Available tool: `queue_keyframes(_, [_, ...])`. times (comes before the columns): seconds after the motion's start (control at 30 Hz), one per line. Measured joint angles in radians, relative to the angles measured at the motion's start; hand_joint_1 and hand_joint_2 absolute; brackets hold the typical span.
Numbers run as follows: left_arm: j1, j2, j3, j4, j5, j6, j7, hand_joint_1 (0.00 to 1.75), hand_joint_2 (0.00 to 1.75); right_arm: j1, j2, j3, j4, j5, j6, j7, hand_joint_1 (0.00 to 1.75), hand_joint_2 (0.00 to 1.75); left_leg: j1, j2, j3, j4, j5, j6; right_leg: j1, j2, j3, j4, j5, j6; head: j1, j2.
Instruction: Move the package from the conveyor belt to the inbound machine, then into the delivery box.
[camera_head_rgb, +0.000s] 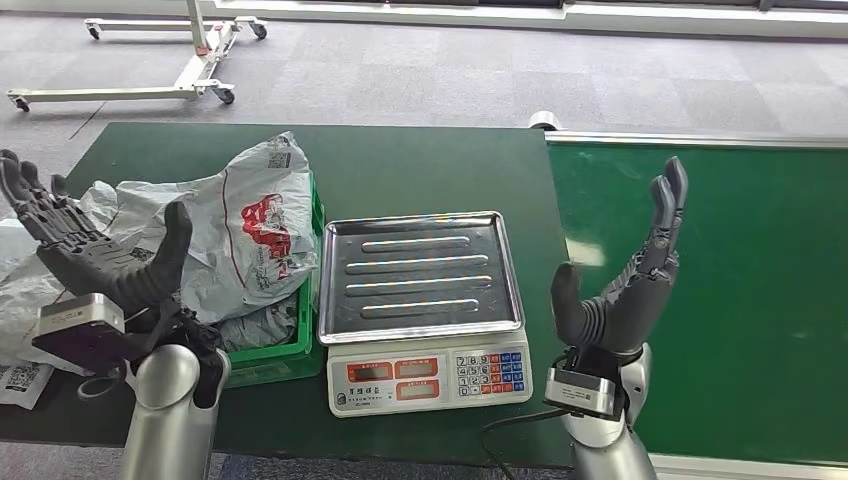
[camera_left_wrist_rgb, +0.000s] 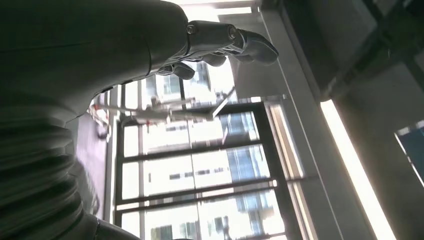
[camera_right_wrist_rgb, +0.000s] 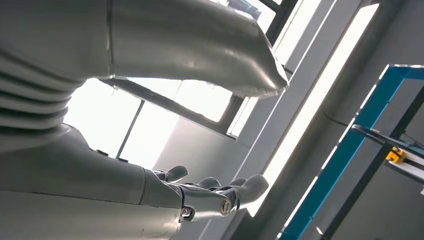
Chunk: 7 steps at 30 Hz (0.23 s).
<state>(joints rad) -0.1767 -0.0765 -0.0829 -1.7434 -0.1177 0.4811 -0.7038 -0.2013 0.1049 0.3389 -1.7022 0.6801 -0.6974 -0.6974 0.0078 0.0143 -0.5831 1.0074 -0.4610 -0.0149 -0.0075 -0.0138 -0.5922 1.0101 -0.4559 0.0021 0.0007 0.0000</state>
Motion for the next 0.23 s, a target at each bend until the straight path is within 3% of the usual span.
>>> queue_keyframes(0.23, [0.118,0.010,-0.215,-0.038,-0.030,-0.144,0.001,0.00,1.75,0.069,0.031,0.001,-0.091,0.076,0.000,-0.001,0.00,1.75,0.000,0.000,0.000,0.000,-0.001,0.000,0.000,0.000,0.000,0.000,0.000,0.000,0.000,0.000])
